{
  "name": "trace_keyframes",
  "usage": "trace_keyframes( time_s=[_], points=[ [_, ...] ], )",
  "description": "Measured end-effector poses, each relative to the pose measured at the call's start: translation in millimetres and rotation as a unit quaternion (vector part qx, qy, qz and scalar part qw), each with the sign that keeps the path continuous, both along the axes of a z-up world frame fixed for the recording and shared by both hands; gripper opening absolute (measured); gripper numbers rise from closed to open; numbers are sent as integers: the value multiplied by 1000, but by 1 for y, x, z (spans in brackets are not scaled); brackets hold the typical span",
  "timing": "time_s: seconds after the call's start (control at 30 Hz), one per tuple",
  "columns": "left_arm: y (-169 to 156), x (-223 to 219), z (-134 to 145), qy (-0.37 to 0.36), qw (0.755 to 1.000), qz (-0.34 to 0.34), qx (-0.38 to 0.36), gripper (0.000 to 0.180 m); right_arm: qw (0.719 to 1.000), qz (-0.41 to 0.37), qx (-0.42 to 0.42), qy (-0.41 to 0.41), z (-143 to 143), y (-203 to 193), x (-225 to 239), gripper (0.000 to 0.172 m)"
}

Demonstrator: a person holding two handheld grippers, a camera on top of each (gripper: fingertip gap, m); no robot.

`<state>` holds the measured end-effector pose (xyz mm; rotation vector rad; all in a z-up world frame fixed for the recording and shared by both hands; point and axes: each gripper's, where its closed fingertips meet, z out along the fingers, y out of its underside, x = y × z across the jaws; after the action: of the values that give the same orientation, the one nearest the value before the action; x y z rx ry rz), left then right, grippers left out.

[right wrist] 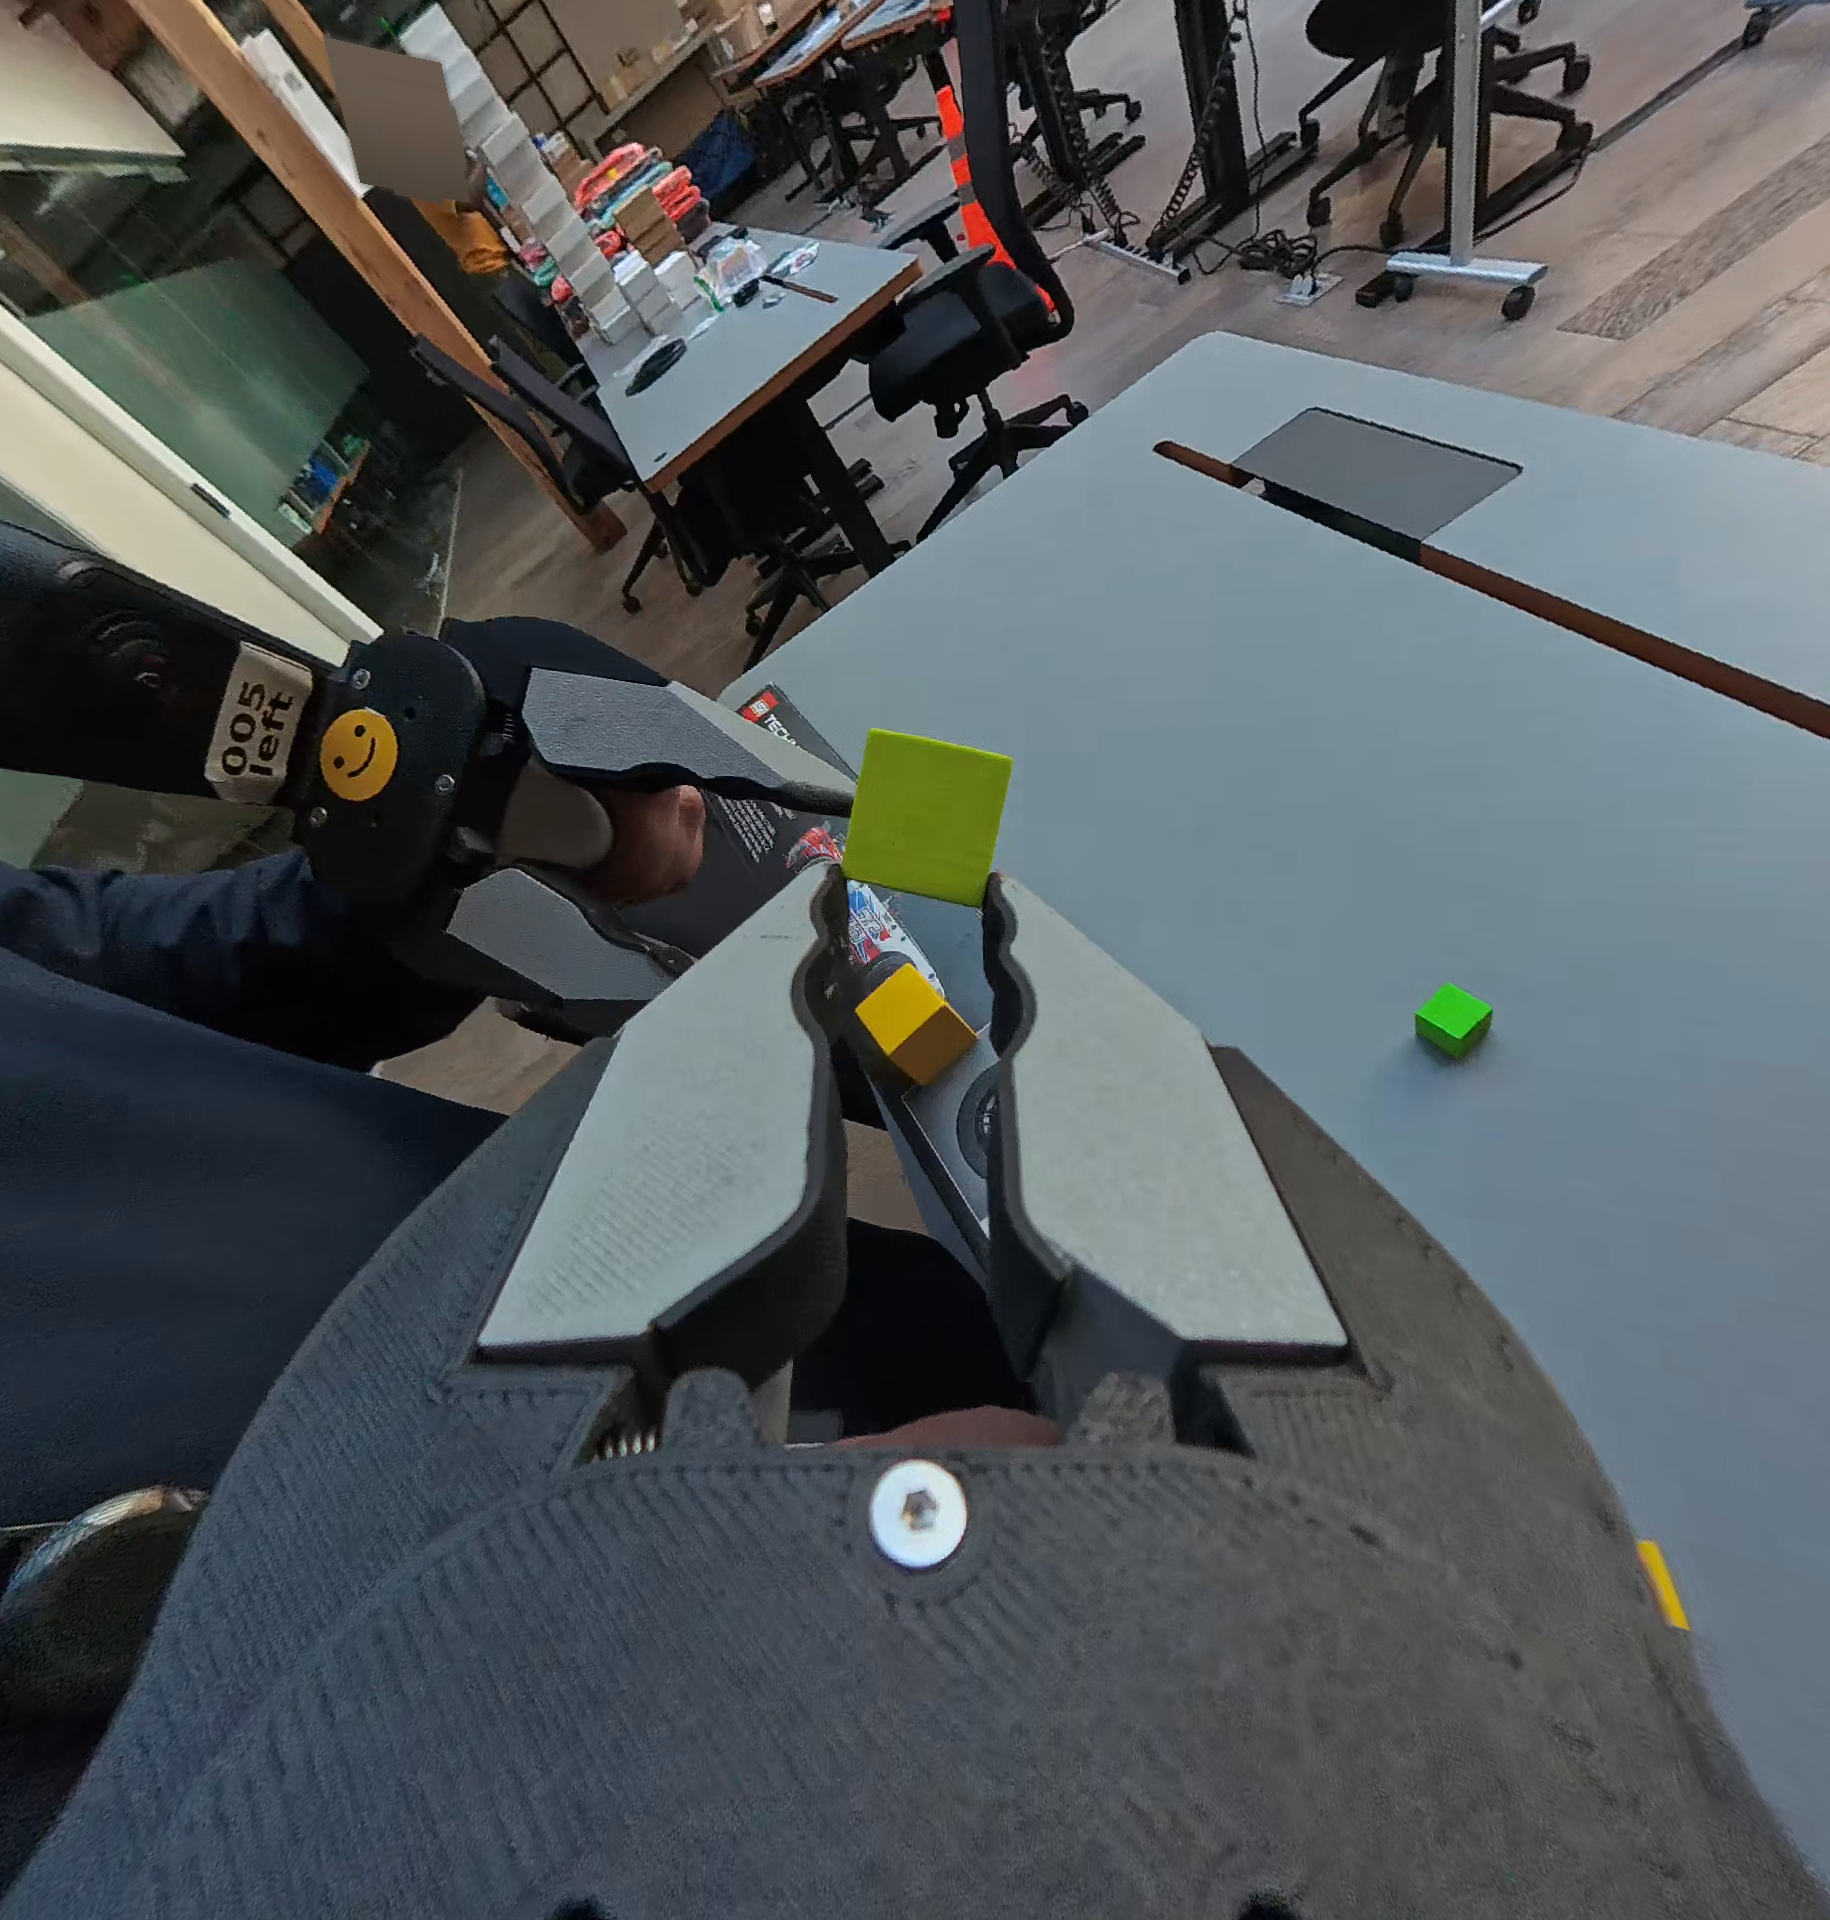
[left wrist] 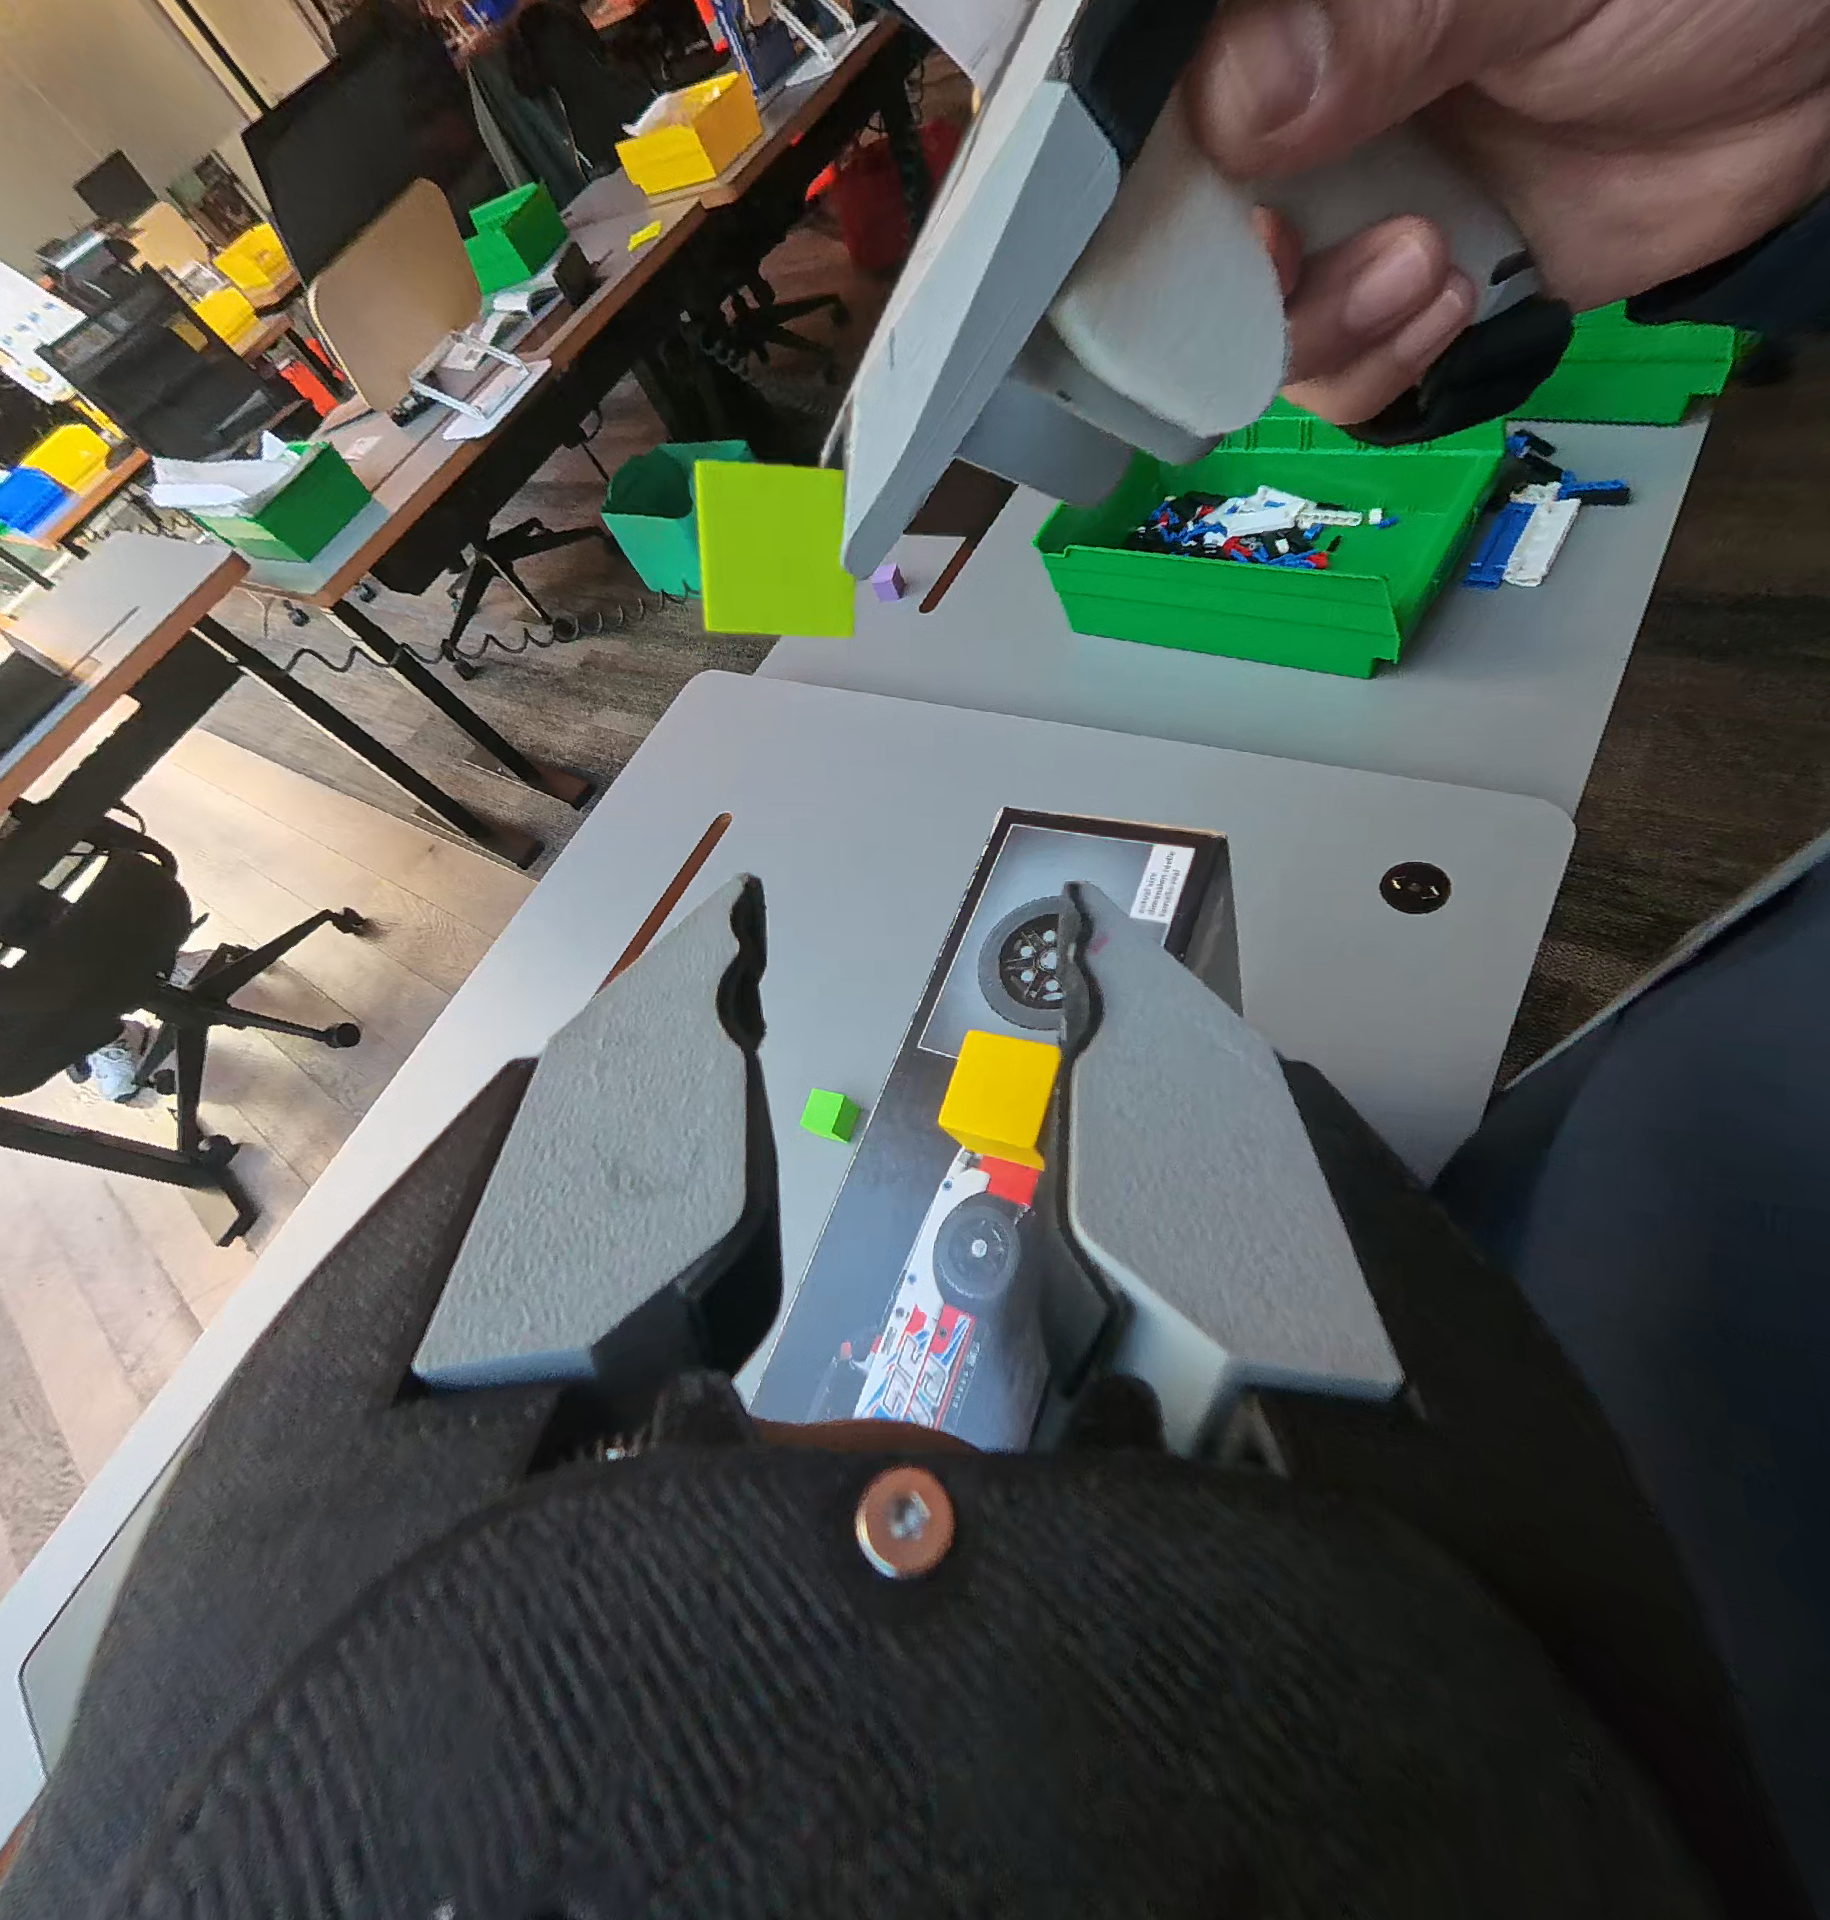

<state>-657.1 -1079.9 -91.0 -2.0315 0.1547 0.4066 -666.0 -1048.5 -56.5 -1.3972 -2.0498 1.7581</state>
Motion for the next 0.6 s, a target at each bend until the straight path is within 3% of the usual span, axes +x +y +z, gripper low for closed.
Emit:
trace_keyframes(
  time_s=[0.27, 0.6],
  points=[
    [7, 0, 8, -11, 1000, 9, 10, 52, 997, 22, -72, -30, 4, -12, 6, 23],
    [4, -7, 18, 31, 999, 23, 22, 51, 984, 85, -136, -77, 7, -41, 13, 24]
  ],
)
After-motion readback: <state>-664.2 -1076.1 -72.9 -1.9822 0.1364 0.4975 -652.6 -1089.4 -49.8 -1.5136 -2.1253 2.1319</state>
